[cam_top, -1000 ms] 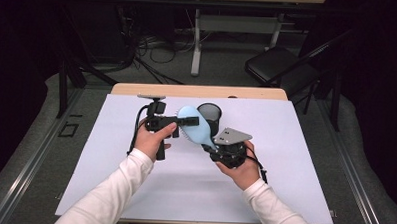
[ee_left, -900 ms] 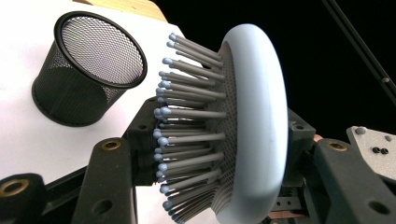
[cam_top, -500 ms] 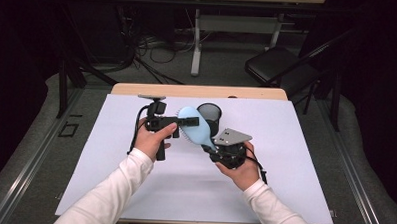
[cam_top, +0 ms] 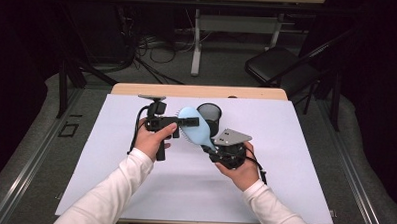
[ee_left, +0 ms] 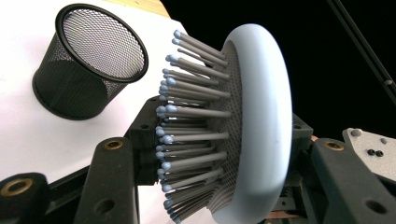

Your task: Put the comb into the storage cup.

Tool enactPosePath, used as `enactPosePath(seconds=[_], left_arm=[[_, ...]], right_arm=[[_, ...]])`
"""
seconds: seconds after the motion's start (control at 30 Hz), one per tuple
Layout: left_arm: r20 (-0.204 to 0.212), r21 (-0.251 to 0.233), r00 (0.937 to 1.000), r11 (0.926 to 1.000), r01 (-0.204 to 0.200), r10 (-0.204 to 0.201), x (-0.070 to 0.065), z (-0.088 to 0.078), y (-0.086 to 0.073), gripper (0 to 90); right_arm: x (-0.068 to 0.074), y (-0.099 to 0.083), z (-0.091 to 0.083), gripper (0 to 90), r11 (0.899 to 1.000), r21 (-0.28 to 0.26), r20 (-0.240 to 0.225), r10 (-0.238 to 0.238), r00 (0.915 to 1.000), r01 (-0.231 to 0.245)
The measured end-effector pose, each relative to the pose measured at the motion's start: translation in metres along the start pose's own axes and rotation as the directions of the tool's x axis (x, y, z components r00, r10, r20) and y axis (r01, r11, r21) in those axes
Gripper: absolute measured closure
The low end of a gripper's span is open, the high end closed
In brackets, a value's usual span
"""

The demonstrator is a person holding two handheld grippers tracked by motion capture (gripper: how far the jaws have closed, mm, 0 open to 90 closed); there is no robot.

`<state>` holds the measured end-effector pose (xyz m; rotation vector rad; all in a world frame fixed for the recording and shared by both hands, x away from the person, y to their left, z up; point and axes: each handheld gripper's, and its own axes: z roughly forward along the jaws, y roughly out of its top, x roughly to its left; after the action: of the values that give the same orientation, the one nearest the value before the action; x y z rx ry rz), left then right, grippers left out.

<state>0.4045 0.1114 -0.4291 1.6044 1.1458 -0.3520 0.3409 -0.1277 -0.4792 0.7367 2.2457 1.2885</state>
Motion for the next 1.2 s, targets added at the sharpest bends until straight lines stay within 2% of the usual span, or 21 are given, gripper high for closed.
enactPosePath(seconds=[0.57,0.67,1.03,1.2], left_arm=[[0.007,0.009,0.9990,0.9990,0.044,-0.044,0.0026,0.0006,0.0018,47.9],[0.000,0.005,0.9993,0.9993,0.038,-0.038,0.0027,0.0008,0.0024,47.9],[-0.013,-0.006,0.9990,0.9991,0.042,-0.042,0.0056,0.0004,0.0059,47.9],[-0.020,-0.019,0.9989,0.9990,0.041,-0.042,0.0063,0.0000,0.0079,47.9]], right_arm=[[-0.0005,-0.0010,0.0006,68.3,1.000,-0.011,-0.009,0.021,0.9997,-0.021],[-0.0007,-0.0010,0.0003,67.3,1.000,-0.012,-0.011,0.022,0.9997,-0.023],[-0.0056,-0.0036,-0.0003,53.4,0.998,-0.021,-0.002,0.061,0.9981,-0.061],[-0.0052,-0.0043,-0.0004,46.7,0.998,-0.022,-0.025,0.065,0.9976,-0.065]])
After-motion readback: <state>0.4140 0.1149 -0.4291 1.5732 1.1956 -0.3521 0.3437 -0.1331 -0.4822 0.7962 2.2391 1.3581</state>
